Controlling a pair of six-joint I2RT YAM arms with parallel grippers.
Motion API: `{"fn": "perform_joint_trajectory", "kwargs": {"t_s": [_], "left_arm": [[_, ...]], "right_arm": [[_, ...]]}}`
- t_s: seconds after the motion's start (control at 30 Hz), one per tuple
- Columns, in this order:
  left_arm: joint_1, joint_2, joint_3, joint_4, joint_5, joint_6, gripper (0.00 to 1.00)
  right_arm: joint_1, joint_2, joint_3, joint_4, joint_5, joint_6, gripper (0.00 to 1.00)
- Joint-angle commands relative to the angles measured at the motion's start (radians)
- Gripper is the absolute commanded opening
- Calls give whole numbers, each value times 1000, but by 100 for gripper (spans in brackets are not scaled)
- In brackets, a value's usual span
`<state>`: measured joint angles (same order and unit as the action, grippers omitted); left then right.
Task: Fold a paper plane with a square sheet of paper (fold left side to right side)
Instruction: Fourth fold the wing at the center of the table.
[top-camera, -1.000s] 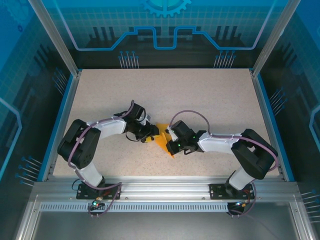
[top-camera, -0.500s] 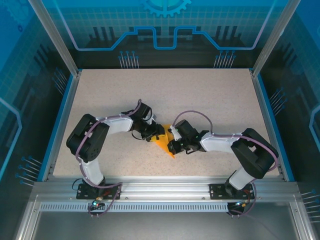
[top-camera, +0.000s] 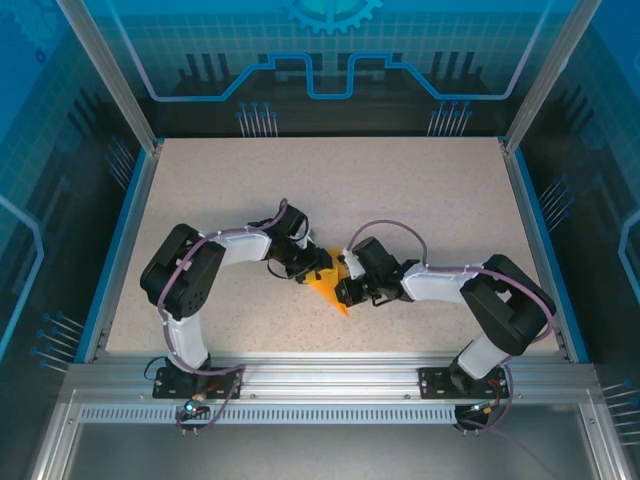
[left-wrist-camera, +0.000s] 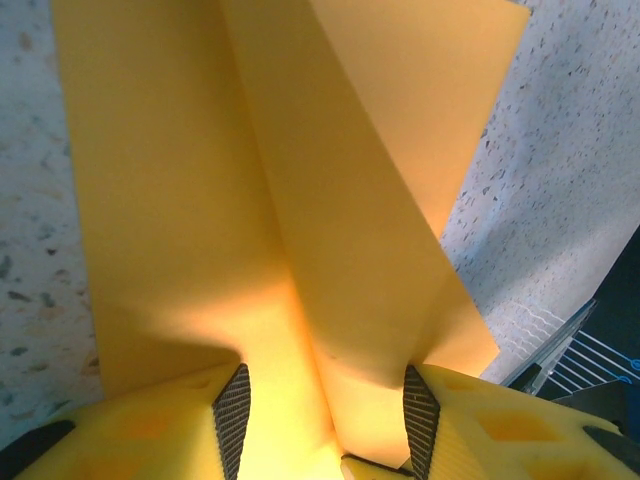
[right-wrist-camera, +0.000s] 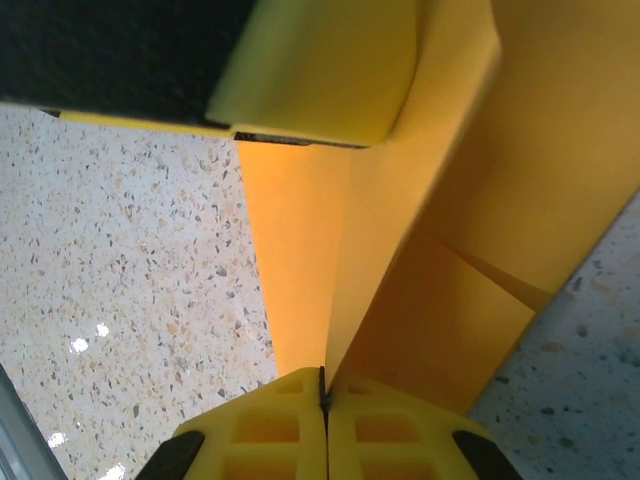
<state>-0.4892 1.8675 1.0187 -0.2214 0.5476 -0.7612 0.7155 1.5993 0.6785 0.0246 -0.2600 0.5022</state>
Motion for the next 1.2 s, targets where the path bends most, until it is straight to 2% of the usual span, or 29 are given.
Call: {"fn": "perform_joint_trajectory", "kwargs": {"t_s": [0.0,0.37,0.67,0.87,1.03,1.17], "left_arm": [[-9,36,16,-39,-7,-12,49],[-8,48,20,-76,-31,-2,49],[-8,50,18,-85,-35,0,49],[-9,45,18,-85,-35,2,49],[-9,45,17,-83,-37,0,49],[-9,44,16,-83,-35,0,48]], "right_arm": [[-16,17,-13,22,-34,13,7],[-19,0,-9,21,-42,15,16],[-44,-65,0,3,-91,13,34],[-112,-114,-20,24,-170,37,47],[-161,-85,-28,90,-236,78,46],[-161,-28,-2,106,-261,90,40]]}}
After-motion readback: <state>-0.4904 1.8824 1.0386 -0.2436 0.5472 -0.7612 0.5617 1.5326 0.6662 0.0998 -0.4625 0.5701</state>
